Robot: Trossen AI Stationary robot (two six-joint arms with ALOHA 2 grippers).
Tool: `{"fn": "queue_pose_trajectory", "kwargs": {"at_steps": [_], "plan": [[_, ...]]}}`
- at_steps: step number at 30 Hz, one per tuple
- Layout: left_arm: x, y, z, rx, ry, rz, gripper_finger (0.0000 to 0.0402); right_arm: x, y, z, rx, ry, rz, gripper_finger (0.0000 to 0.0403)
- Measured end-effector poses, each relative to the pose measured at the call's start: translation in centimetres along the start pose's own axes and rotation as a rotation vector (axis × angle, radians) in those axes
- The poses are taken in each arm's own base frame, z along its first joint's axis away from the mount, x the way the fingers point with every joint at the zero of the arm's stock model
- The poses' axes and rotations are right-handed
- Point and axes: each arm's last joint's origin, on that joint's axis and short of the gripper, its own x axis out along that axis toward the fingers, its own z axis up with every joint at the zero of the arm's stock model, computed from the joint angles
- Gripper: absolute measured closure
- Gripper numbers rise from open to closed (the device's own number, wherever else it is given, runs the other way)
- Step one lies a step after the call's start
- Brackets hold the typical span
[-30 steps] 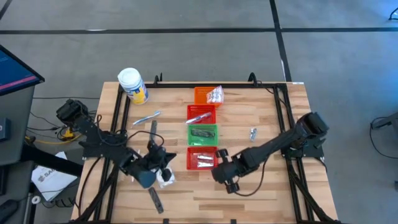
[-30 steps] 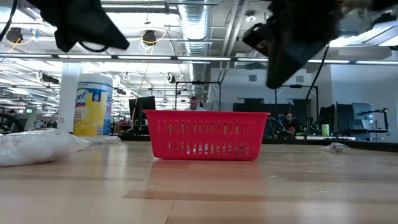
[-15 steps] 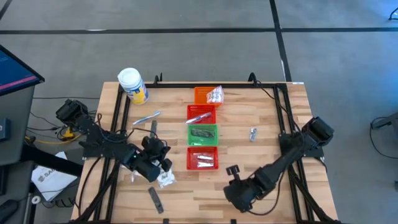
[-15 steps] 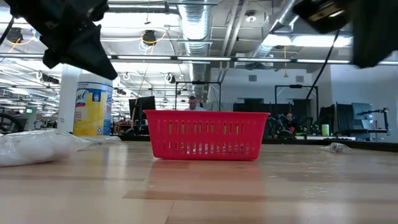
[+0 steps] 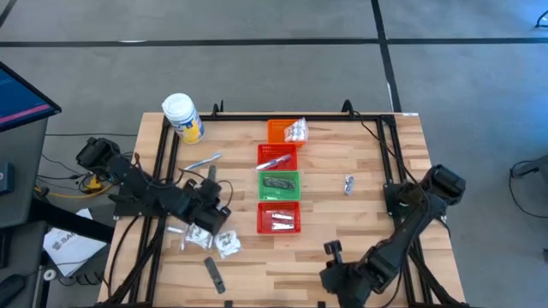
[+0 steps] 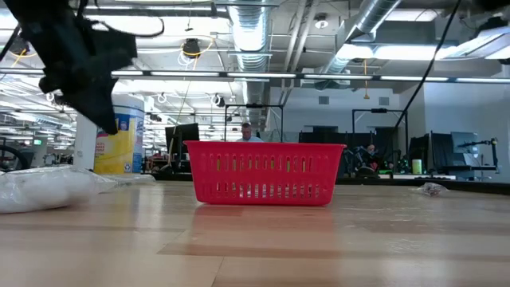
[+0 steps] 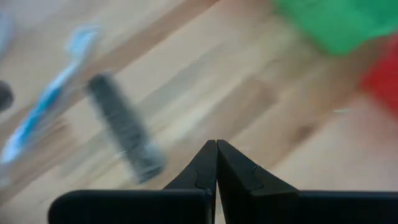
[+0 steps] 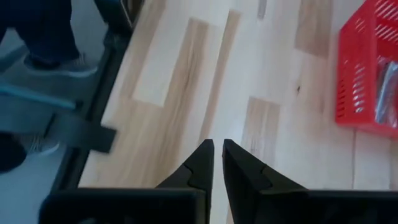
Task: Pick & Place Travel size toiletries
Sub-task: Put the black comb into the green basket
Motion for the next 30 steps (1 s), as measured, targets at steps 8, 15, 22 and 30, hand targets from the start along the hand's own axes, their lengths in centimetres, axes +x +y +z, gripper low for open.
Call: {"fn": "queue_pose_trajectory", "kwargs": {"at_steps": [8, 15, 22, 30], "plan": [[1.5, 1.9, 1.7, -0.033, 0.049, 0.163, 0.0402, -1.0, 2.4, 0.4, 0.011, -0.150, 0.063, 0.0381], [3.4, 3.4, 3.6, -0.075, 0.166, 0.225, 0.0402, 0.5, 3.6, -0.7, 0.027, -0.271, 0.293, 0.0395], [4.4, 4.2, 4.6, -0.060, 0.241, 0.215, 0.0402, 2.7, 2.4, -1.7, 0.109, -0.413, 0.583, 0.0398], [5.9, 3.9, 4.2, -0.045, 0.360, 0.211, 0.0402, 1.8, 3.3, -2.2, 0.003, -0.542, 0.702, 0.0398]]}}
